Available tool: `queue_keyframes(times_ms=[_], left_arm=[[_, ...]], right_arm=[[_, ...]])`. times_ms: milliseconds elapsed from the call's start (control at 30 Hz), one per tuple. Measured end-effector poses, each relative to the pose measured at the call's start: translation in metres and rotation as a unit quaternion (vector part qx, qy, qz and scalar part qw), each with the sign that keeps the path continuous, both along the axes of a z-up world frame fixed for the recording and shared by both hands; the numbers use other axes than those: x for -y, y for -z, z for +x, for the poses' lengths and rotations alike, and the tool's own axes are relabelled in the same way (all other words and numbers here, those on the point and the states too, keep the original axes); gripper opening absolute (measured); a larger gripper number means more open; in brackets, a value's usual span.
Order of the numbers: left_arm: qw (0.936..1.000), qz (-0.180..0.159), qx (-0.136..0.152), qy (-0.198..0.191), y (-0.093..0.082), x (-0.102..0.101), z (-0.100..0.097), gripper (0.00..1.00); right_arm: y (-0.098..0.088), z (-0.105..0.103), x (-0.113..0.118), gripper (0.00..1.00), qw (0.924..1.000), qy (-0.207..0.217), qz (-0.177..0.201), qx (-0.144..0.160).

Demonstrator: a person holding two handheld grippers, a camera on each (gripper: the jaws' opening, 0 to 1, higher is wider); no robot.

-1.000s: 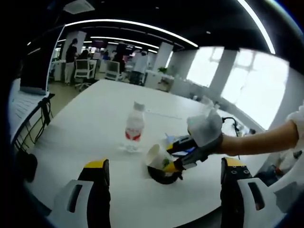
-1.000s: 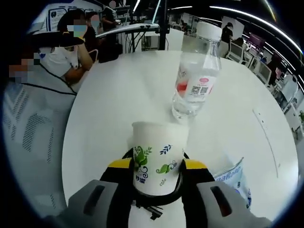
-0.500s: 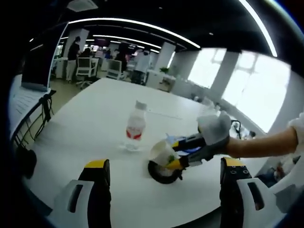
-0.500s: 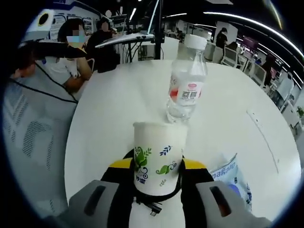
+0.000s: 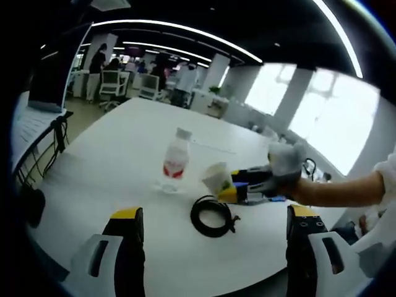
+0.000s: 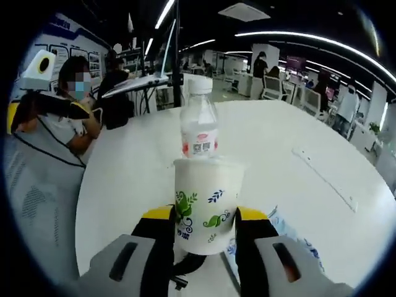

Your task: Arrange the tabletop items into an orderly group along one side of the table until the central work area is clear of visible clutter.

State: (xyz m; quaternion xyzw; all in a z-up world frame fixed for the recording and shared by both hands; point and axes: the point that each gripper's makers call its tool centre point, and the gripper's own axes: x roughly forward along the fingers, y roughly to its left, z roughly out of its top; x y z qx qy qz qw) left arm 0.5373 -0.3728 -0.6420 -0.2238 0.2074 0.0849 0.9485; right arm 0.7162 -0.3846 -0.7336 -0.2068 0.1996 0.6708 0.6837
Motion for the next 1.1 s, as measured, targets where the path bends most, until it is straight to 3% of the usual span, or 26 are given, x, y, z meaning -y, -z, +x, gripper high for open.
queue_keyframes(times_ms=[100,633,767,1100], left_arm=[[1.0,-0.001,0.0,-0.002,0.0,0.0,0.0,0.93],[0.9998,-0.012,-0.004,-0.014,0.005,-0.004,-0.003,0.92],[0.9997,-0.018,-0.005,-0.017,0.007,-0.004,-0.004,0.92],[0.9995,-0.018,-0.005,-0.026,0.007,-0.01,-0.005,0.92]], right_arm=[[-0.006,0.006,-0.004,0.35,0.9994,0.019,0.029,-0.007],[-0.001,0.034,-0.036,0.35,0.9903,0.081,0.103,-0.048],[0.007,0.034,-0.046,0.35,0.9914,0.074,0.104,-0.03],[0.026,0.033,-0.061,0.35,0.991,0.073,0.107,-0.034]])
